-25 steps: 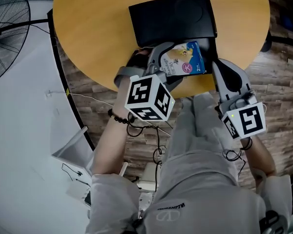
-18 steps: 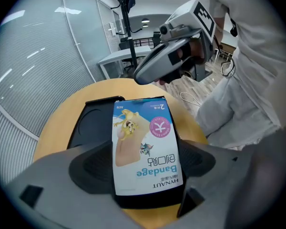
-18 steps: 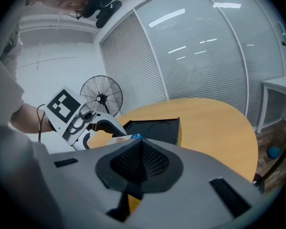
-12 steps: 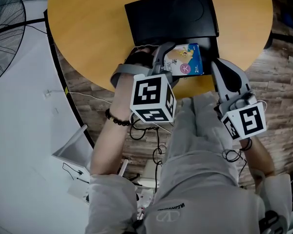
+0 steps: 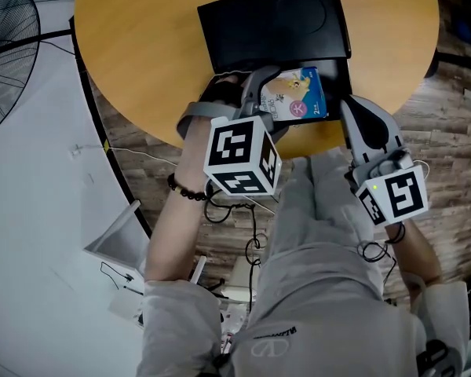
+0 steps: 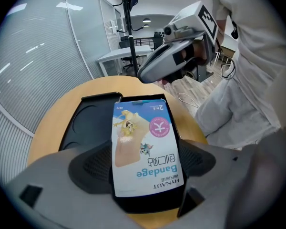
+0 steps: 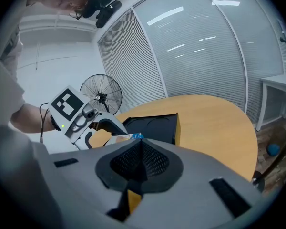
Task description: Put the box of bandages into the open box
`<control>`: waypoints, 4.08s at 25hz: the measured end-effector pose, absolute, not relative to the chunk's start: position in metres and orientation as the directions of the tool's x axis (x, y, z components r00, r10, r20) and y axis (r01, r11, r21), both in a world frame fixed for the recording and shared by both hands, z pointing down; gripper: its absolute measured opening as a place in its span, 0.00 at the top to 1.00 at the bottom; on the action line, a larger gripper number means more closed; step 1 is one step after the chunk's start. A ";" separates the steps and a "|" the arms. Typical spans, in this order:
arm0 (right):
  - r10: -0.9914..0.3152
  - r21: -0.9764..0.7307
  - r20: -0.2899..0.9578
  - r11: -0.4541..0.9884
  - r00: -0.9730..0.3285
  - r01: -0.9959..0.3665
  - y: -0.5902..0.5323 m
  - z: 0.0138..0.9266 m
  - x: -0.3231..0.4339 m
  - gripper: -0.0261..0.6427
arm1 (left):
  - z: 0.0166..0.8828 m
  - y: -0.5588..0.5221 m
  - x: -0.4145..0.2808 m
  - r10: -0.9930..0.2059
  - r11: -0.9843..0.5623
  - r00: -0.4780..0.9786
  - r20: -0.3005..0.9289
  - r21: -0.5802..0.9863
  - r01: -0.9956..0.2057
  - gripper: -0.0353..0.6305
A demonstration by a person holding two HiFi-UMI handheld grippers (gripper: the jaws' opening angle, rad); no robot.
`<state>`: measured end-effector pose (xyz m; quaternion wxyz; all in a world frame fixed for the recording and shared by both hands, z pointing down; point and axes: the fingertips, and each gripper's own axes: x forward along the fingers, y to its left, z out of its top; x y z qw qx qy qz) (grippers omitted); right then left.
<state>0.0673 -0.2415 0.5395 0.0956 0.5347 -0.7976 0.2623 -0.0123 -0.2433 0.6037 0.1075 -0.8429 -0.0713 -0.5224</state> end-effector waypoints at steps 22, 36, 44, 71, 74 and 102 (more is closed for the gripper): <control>-0.799 -0.327 0.436 0.288 -0.414 -0.900 -0.240 0.542 0.066 0.93 | 0.603 -0.247 -0.014 -0.001 -0.962 0.430 0.903 -0.118 0.245 0.29; -0.814 -0.310 0.418 0.290 -0.404 -0.905 -0.237 0.527 0.066 0.93 | 0.577 -0.242 -0.015 -0.052 -0.971 0.545 0.837 -0.170 0.168 0.38; -0.825 -0.292 0.404 0.293 -0.395 -0.910 -0.234 0.512 0.066 0.93 | 0.544 -0.245 -0.012 -0.161 -0.949 0.646 0.746 -0.296 0.106 0.60; -0.946 -0.054 0.196 0.254 -0.260 -0.966 -0.219 0.320 0.136 0.93 | 0.293 -0.244 -0.091 -0.665 -0.741 0.741 0.093 -0.208 -0.639 0.94; -0.958 -0.034 0.165 0.233 -0.236 -0.972 -0.215 0.301 0.144 0.93 | 0.268 -0.247 -0.122 -0.720 -0.685 0.692 -0.051 -0.107 -0.720 0.94; -0.988 -0.023 0.119 0.096 -0.098 -0.995 -0.172 0.279 0.183 0.94 | 0.256 -0.232 -0.198 -0.863 -0.492 0.482 -0.155 0.033 -0.870 0.94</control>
